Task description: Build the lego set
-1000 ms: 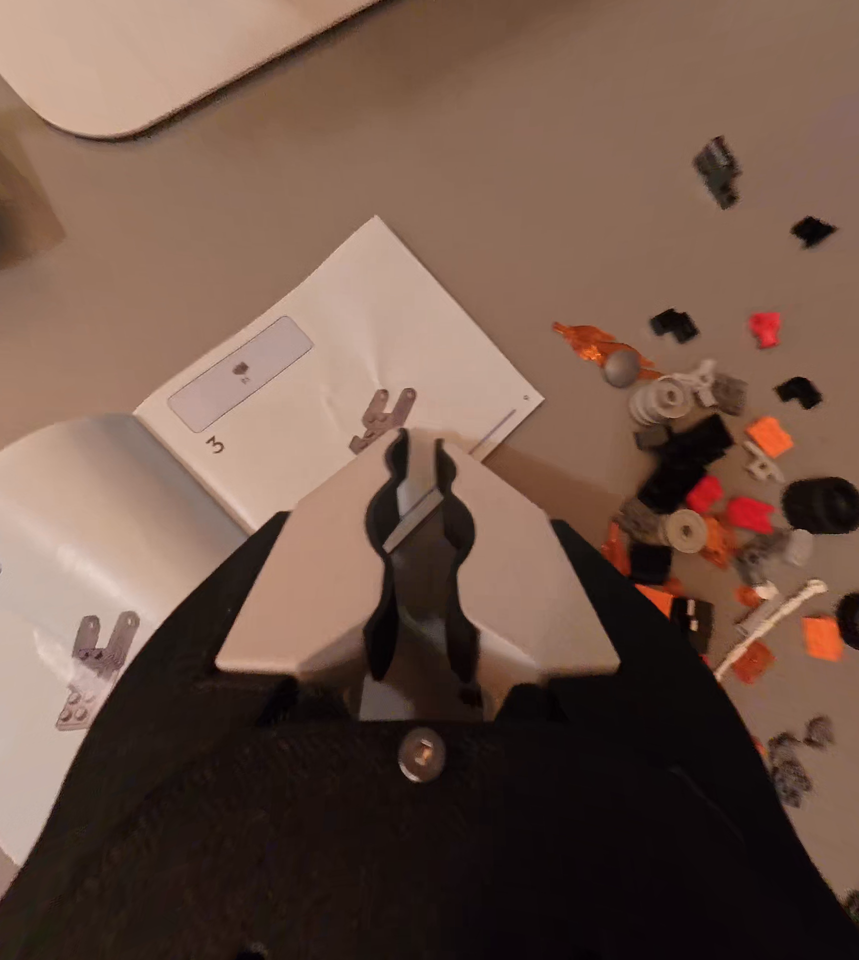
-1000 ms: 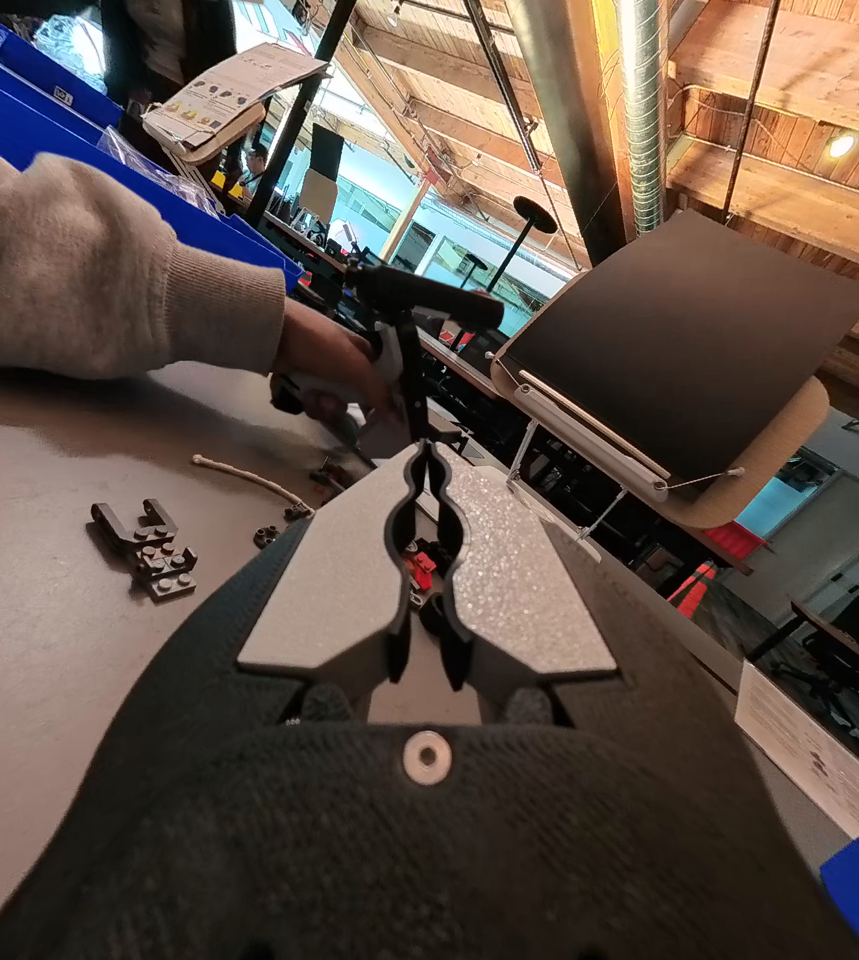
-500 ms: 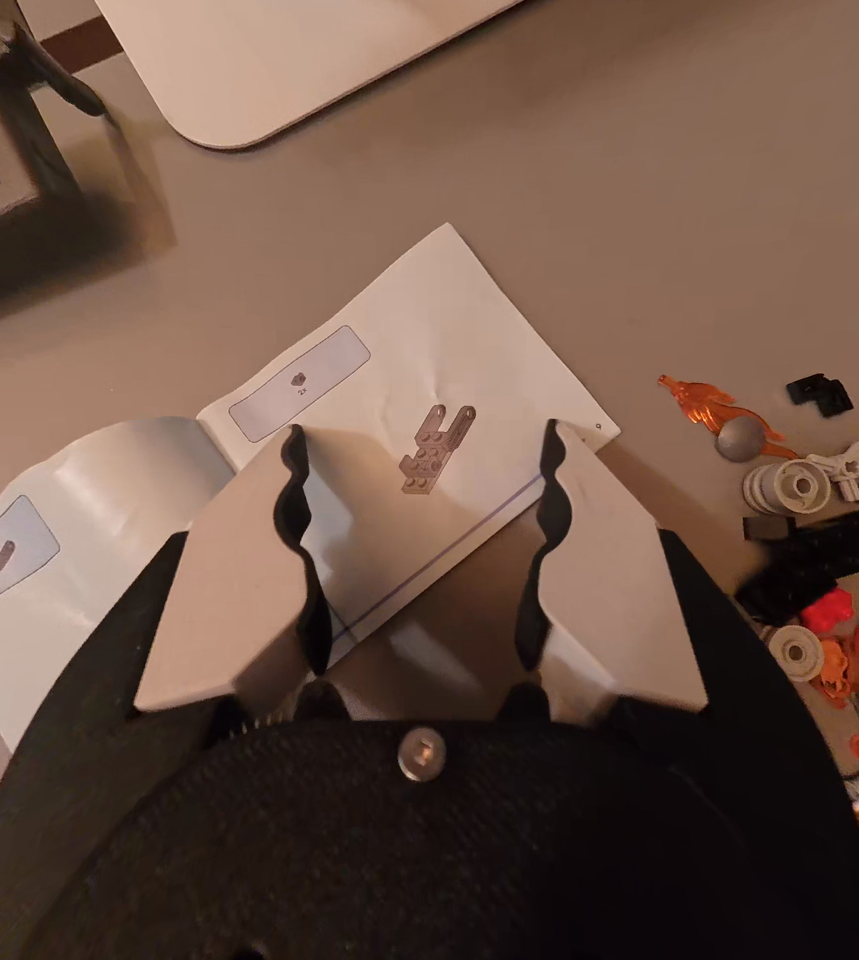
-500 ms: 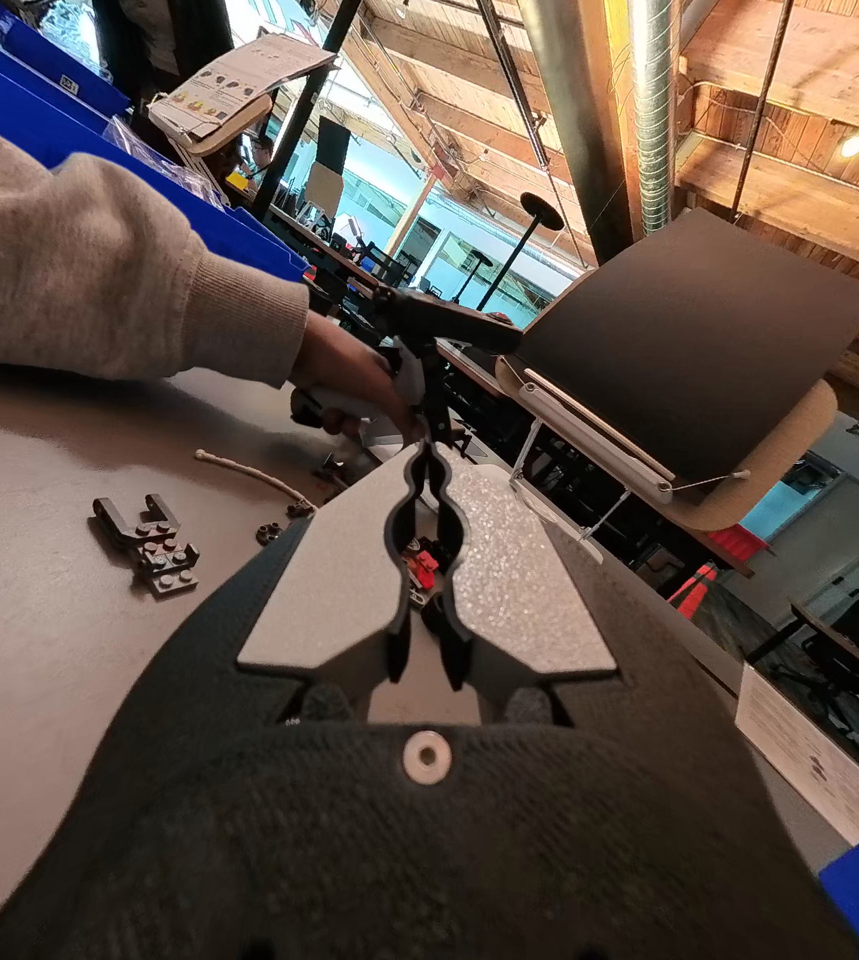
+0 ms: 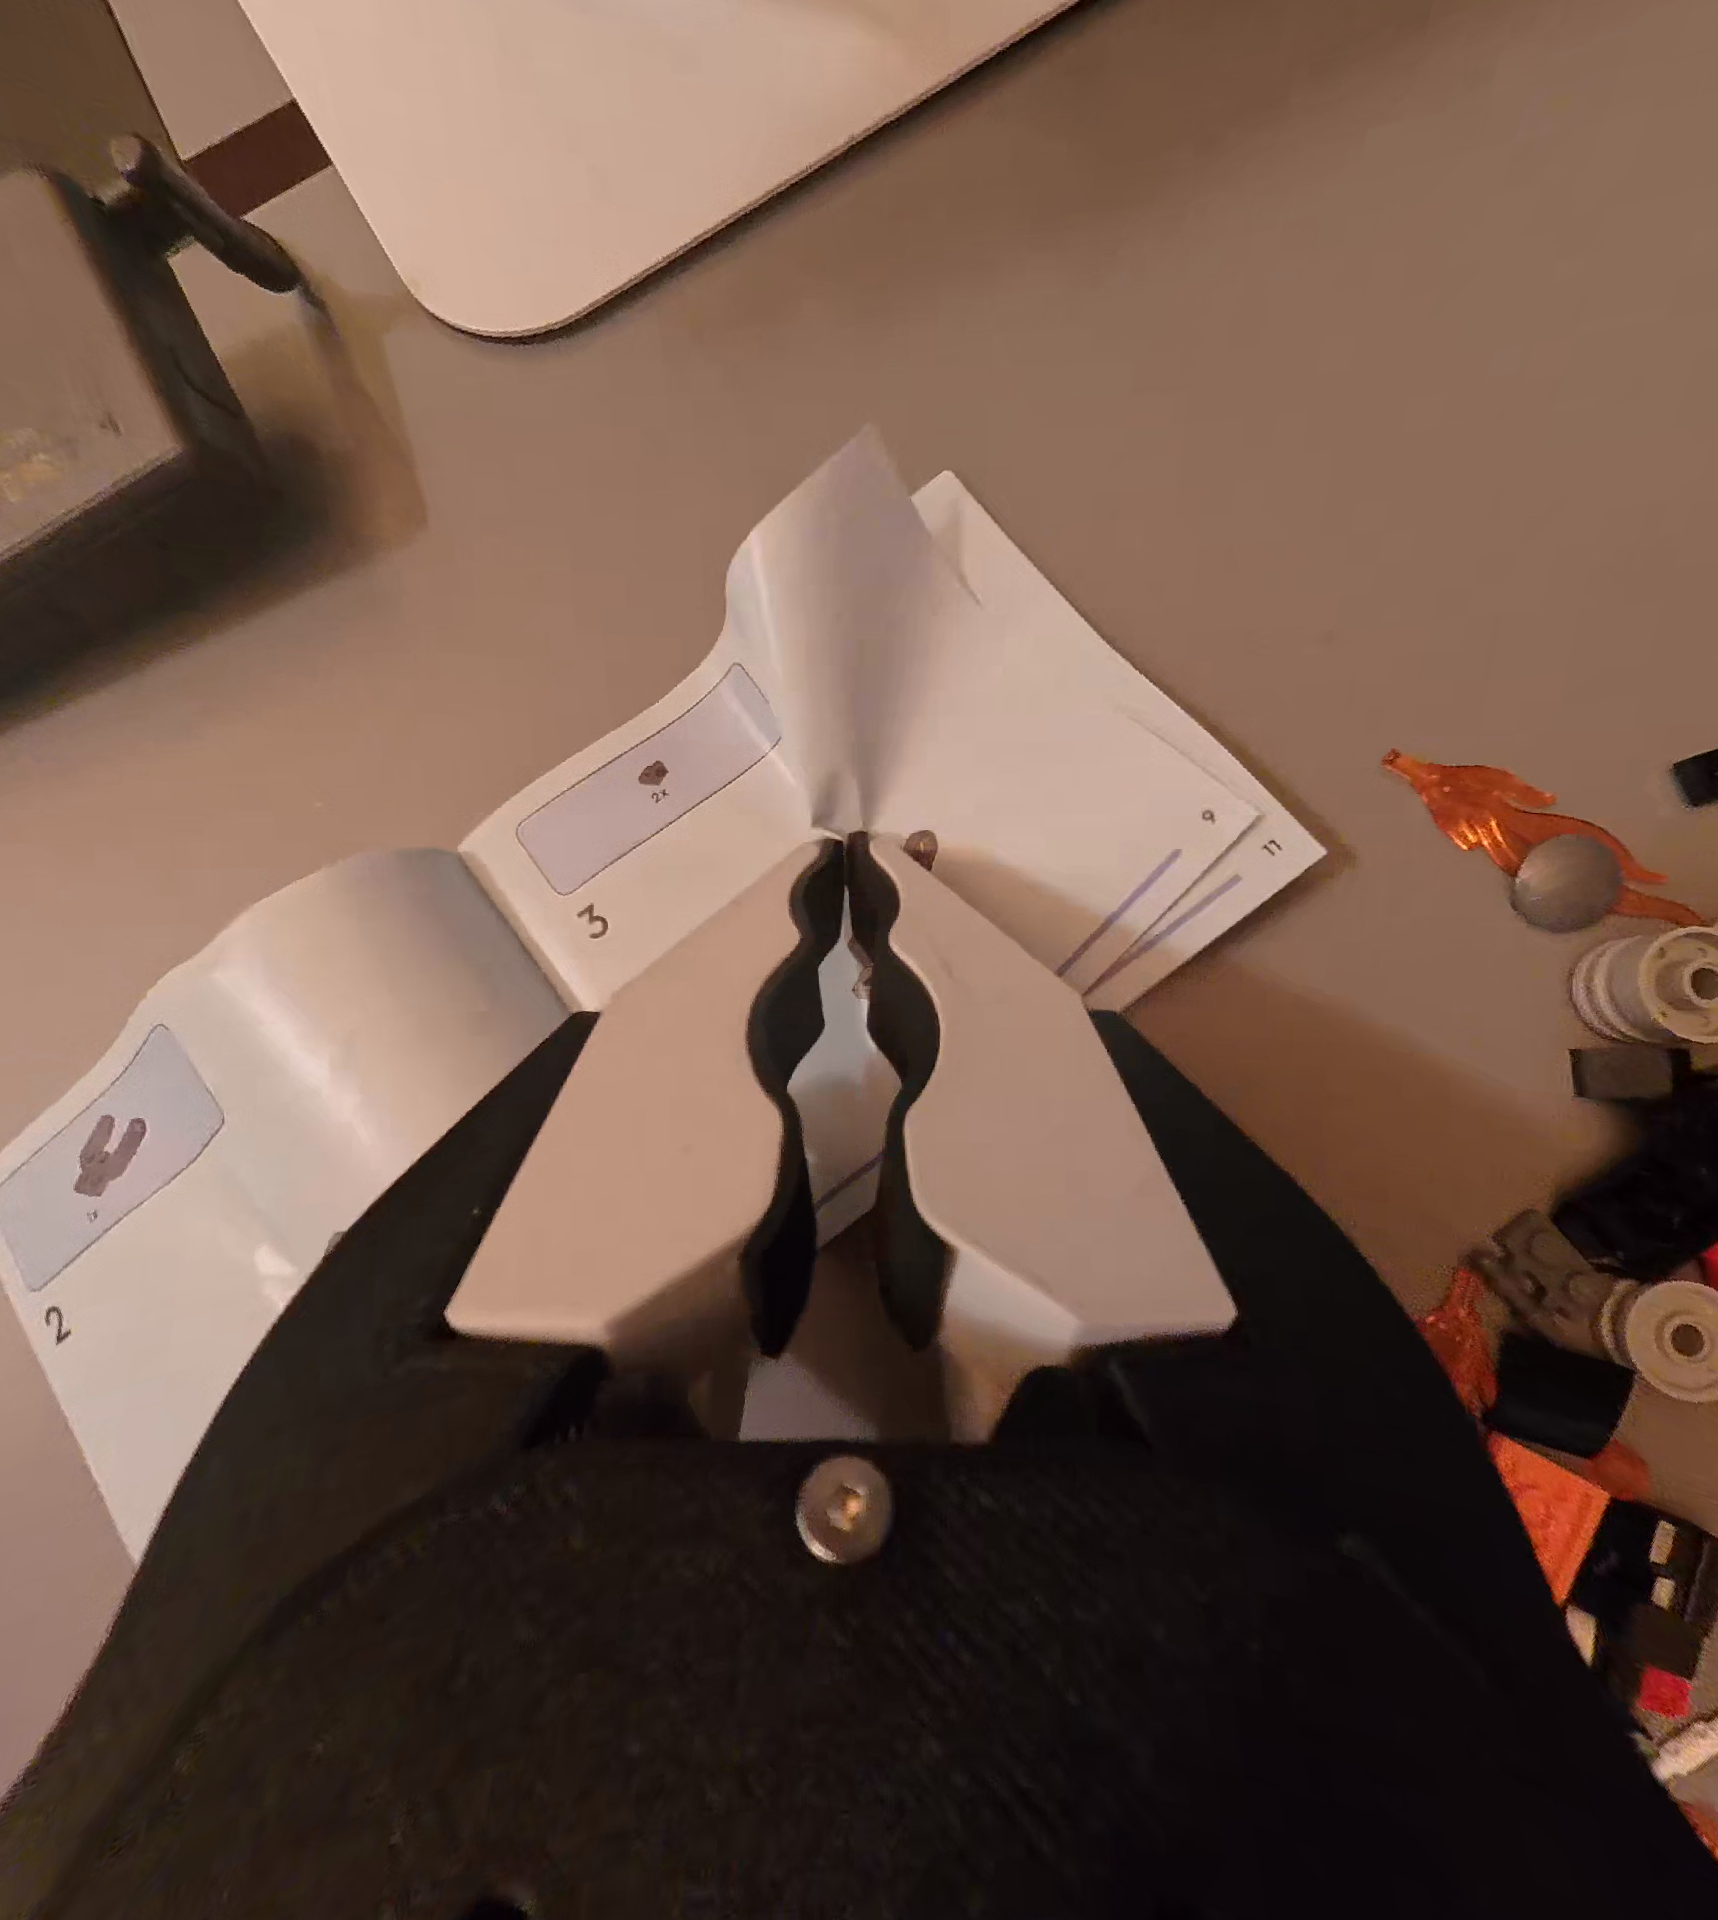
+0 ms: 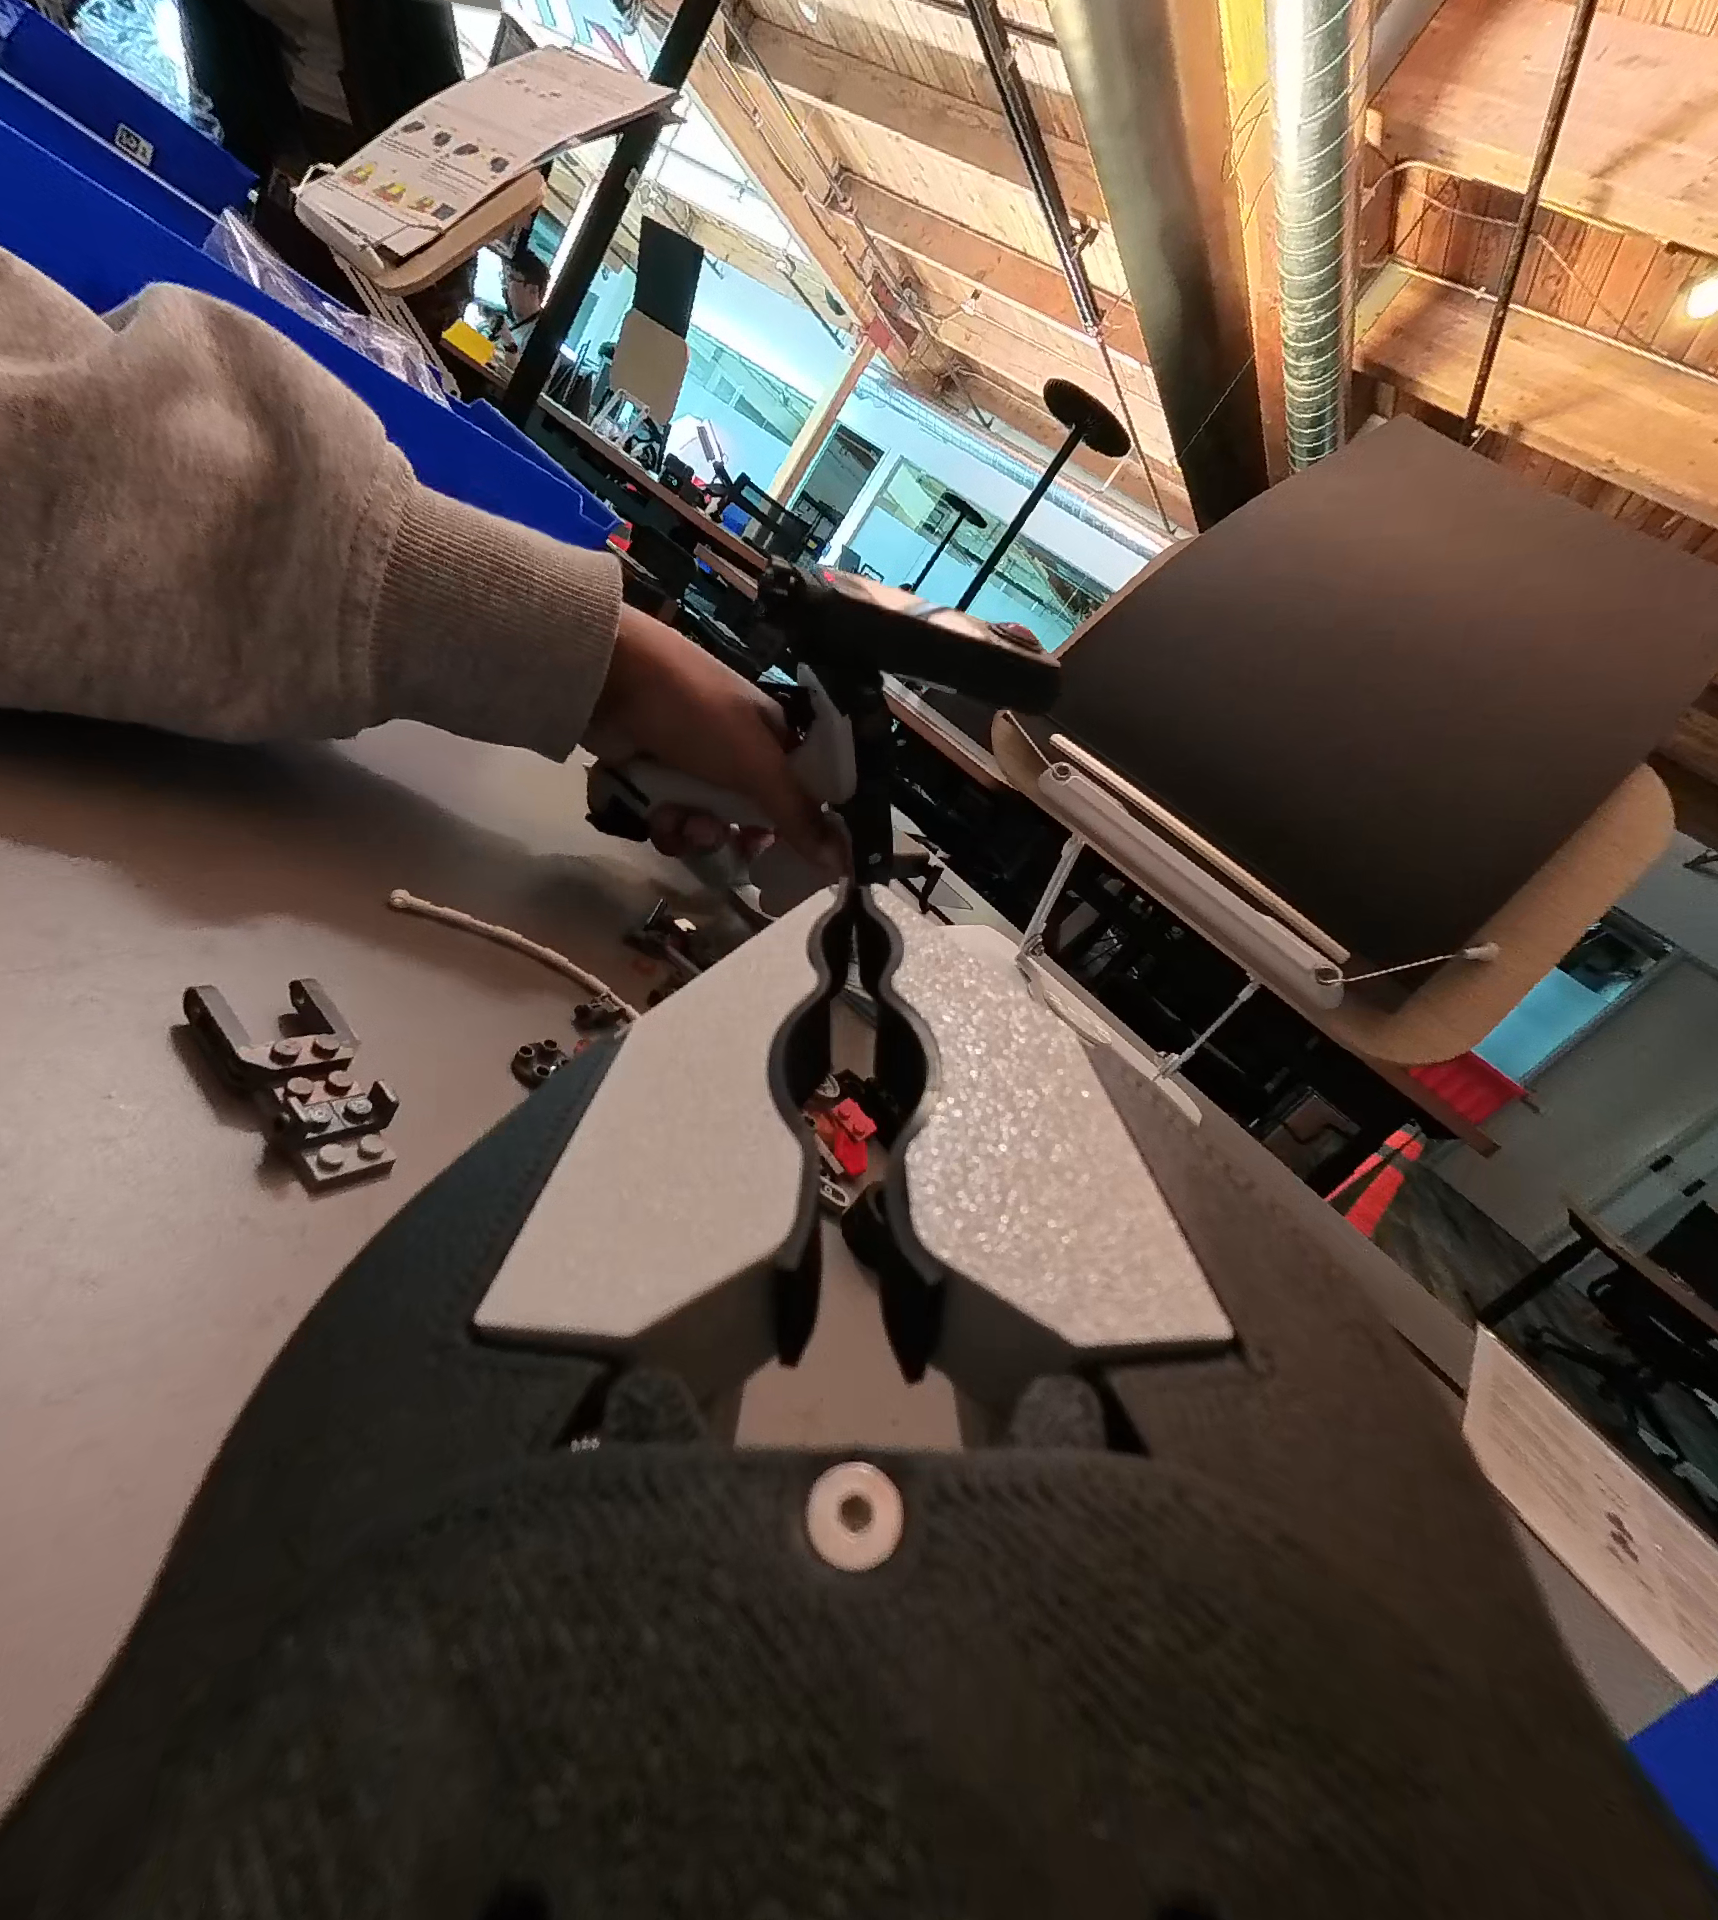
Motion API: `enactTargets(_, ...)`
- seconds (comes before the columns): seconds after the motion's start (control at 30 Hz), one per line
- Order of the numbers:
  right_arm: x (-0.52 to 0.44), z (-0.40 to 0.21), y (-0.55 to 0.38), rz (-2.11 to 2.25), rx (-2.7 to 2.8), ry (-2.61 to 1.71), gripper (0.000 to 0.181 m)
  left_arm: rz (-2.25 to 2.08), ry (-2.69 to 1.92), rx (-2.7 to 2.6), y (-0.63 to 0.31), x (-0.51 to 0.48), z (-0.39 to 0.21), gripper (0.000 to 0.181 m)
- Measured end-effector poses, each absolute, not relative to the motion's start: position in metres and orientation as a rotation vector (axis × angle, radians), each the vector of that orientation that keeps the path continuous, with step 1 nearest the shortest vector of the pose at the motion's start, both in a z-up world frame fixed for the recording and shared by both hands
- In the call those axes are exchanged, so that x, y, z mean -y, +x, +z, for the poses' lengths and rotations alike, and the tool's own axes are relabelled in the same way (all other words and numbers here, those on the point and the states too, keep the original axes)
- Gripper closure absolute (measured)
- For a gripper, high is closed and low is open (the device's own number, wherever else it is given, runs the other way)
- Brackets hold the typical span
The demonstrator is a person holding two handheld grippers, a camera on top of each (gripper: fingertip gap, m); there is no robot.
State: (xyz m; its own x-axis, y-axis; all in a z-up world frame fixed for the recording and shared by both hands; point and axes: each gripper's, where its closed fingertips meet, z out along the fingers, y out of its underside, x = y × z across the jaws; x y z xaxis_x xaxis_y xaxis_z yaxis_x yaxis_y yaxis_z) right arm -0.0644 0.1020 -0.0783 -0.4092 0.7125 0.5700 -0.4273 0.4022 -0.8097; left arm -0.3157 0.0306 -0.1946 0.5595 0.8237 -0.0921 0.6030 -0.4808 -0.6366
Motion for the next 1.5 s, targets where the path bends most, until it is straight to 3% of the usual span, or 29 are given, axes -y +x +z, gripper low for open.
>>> enactTargets(0.27, -0.102, -0.078, -0.063, 1.286, 1.537, -0.264, 0.181, 0.296, -2.132, 1.158, -0.312, -0.031, -0.189, 0.176)
enactTargets(0.47, -0.105, -0.075, -0.065, 1.311, 1.520, -0.290, 0.181, -0.005, -1.812, 1.161, -0.305, -0.033, -0.148, 0.177)
enactTargets(0.6, -0.120, -0.065, -0.094, 1.456, 1.501, -0.530, 0.181, -0.230, -1.612, 1.199, -0.299, -0.039, -0.135, 0.178)
enactTargets(0.63, -0.128, -0.061, -0.109, 1.499, 1.480, -0.661, 0.171, -0.265, -1.588, 1.210, -0.297, -0.038, -0.137, 0.178)
enactTargets(0.7, -0.132, -0.055, -0.142, 1.618, 1.472, -0.902, 0.125, -0.323, -1.544, 1.220, -0.293, -0.036, -0.141, 0.179)
enactTargets(0.77, -0.119, -0.063, -0.174, 1.709, 1.582, -1.080, 0.113, -0.377, -1.497, 1.223, -0.291, -0.034, -0.141, 0.178)
enactTargets(0.87, -0.089, -0.081, -0.213, 1.803, 1.777, -1.290, 0.113, -0.424, -1.448, 1.206, -0.289, -0.031, -0.138, 0.178)
enactTargets(1.0, -0.074, -0.090, -0.255, 2.006, 1.804, -1.484, 0.151, -0.497, -1.412, 1.182, -0.287, -0.030, -0.136, 0.179)
enactTargets(1.13, -0.064, -0.111, -0.283, 1.981, 1.905, -1.647, 0.149, -0.516, -1.443, 1.155, -0.283, -0.035, -0.138, 0.178)
enactTargets(1.23, -0.035, -0.115, -0.275, 2.131, 2.062, -1.792, 0.170, -0.488, -1.507, 1.137, -0.281, -0.033, -0.142, 0.177)
enactTargets(1.27, -0.028, -0.108, -0.271, 2.236, 2.058, -1.793, 0.181, -0.486, -1.521, 1.132, -0.281, -0.031, -0.142, 0.174)
enactTargets(1.4, -0.021, -0.104, -0.272, 2.181, 2.083, -1.708, 0.181, -0.480, -1.483, 1.110, -0.284, -0.019, -0.124, 0.140)
enactTargets(1.5, -0.014, -0.092, -0.271, 2.199, 2.097, -1.626, 0.181, -0.367, -1.498, 1.046, -0.283, -0.006, -0.099, 0.135)
